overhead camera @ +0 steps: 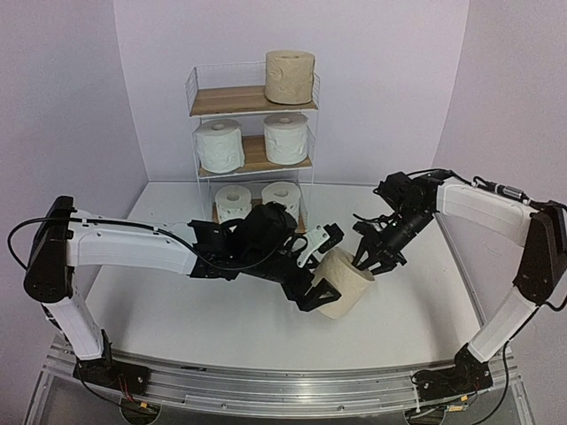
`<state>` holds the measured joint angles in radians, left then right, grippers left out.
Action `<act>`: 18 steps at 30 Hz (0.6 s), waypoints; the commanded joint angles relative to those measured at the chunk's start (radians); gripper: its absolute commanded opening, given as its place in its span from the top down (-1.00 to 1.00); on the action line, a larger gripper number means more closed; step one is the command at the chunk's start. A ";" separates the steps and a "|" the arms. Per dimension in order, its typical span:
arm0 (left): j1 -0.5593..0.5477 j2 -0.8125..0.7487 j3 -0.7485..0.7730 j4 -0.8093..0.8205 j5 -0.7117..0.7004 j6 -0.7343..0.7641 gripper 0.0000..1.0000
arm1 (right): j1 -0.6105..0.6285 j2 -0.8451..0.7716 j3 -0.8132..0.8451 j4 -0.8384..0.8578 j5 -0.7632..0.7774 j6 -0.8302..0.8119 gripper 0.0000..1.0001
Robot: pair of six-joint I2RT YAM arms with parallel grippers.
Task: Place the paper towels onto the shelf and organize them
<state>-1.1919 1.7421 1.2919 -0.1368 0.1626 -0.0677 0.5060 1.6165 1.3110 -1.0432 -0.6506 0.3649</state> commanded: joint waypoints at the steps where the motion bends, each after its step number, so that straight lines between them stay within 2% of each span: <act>1: -0.023 0.043 0.080 -0.009 -0.013 0.050 -0.99 | 0.037 -0.008 0.074 0.013 -0.096 0.009 0.67; 3: -0.024 0.049 0.086 -0.006 -0.015 0.045 -0.99 | 0.037 -0.012 0.079 0.013 -0.100 0.013 0.68; 5: -0.024 0.055 0.095 -0.003 -0.060 0.025 -0.89 | 0.038 -0.018 0.082 0.014 -0.105 0.018 0.68; 6: -0.024 0.058 0.102 -0.006 -0.086 0.012 -0.78 | 0.037 -0.022 0.083 0.014 -0.106 0.019 0.69; 10: -0.029 0.056 0.105 0.010 -0.174 -0.025 -0.08 | 0.037 -0.032 0.085 0.014 -0.100 0.025 0.66; 13: -0.031 0.048 0.103 0.022 -0.211 -0.039 0.21 | 0.038 -0.034 0.095 0.014 -0.082 0.032 0.61; 18: -0.031 0.023 0.086 0.040 -0.294 -0.069 0.70 | 0.037 -0.051 0.134 0.015 0.017 0.065 0.40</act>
<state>-1.2252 1.7741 1.3426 -0.1911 -0.0108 -0.0905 0.5175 1.6207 1.3605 -1.0587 -0.5626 0.3915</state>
